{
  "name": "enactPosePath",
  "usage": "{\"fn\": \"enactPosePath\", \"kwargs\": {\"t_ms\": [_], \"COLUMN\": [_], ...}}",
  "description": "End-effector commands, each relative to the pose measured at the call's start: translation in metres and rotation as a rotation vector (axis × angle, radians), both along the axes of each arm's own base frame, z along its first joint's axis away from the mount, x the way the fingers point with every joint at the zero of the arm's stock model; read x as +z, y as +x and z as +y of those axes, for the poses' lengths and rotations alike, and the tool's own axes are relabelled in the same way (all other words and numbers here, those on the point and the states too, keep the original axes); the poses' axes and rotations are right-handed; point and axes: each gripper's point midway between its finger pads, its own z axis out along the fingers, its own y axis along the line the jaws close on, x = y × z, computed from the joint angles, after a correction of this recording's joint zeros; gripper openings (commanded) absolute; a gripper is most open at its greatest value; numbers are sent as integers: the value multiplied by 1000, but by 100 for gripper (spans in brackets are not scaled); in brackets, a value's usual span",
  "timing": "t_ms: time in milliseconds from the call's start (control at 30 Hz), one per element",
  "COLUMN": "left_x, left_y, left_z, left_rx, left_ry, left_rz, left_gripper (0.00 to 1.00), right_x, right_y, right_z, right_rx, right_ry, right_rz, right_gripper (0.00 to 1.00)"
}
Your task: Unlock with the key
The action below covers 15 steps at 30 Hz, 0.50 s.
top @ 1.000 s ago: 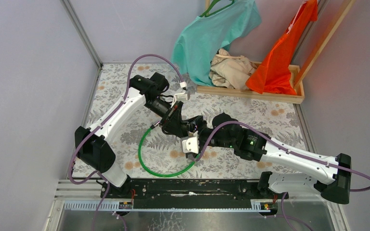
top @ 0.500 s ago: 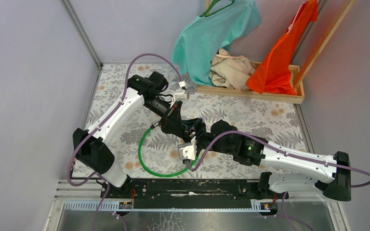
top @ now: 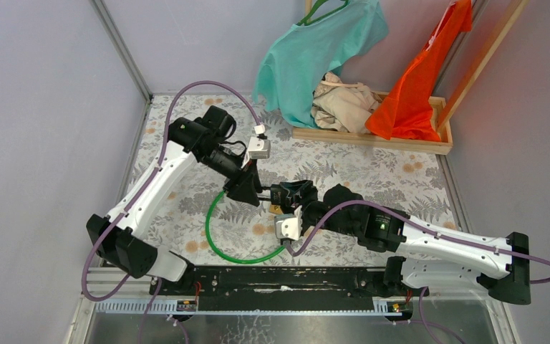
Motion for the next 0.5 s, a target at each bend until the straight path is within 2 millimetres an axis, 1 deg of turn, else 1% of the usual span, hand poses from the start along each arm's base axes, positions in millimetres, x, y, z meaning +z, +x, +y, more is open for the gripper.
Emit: {"fn": "enactPosePath", "kwargs": {"t_ms": [0, 133, 267, 367, 433, 467], "left_x": [-13, -19, -28, -35, -38, -40], "left_y": [24, 32, 37, 45, 52, 56], "left_z": [2, -2, -1, 3, 5, 6], "left_rx": [51, 64, 43, 43, 47, 54], "left_ry": [28, 33, 87, 134, 171, 189], "left_rz": [-137, -196, -282, -367, -446, -484], "left_gripper": [40, 25, 18, 10, 7, 4], "right_x": [41, 42, 33, 28, 22, 21], "right_y": [3, 5, 5, 6, 10, 13], "right_z": [1, 6, 10, 11, 11, 10], "right_rx": [-51, -78, -95, -102, -118, -132], "right_ry": [180, 228, 248, 283, 308, 326], "right_rz": [24, 97, 185, 300, 393, 439], "right_gripper": [0, 0, 0, 0, 0, 0]}}
